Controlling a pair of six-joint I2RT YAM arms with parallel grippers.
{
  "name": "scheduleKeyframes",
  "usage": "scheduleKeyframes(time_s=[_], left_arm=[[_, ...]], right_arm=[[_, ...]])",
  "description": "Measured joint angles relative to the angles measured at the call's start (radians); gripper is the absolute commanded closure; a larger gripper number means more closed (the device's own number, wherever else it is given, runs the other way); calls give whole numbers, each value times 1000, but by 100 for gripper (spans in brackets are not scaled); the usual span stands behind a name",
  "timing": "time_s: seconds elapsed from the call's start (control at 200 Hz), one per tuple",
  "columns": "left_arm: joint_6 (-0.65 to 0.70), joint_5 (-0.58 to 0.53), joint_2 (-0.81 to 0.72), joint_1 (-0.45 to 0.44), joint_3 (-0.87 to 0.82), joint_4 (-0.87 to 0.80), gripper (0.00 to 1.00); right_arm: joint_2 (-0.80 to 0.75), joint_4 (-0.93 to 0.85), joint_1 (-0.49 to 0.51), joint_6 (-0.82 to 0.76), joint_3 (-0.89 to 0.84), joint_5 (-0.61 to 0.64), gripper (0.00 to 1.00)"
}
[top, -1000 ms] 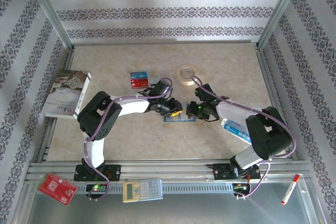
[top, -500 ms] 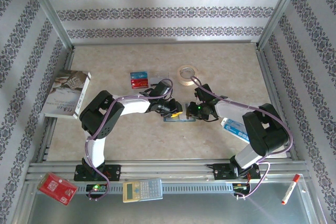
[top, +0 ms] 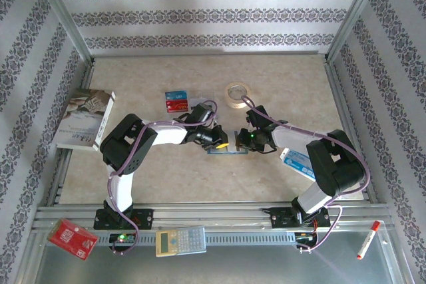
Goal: Take the credit cards out of the card holder
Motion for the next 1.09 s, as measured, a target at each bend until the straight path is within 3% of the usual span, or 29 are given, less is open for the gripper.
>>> scheduleKeyframes(time_s=[0.075,0.375,0.744,0.899,1.094], left_arm=[[2,9,0,2,-11,21,100],[21,20,-13,13,-32,40,100],[152,18,-134,61,-37,-129,100],[210,18,-156,82,-39,-199,100],[277,31,-206,103,-39,-259,100]], right_arm=[[2,0,0,0,1,0,77],[2,-5,-10,0,3,-2,75],[-25,-21,-33,-4,3,-5,74],[-113,-7,-38,-9,-1,-15,62],[-201,151,-91,21,-81,-147,45]])
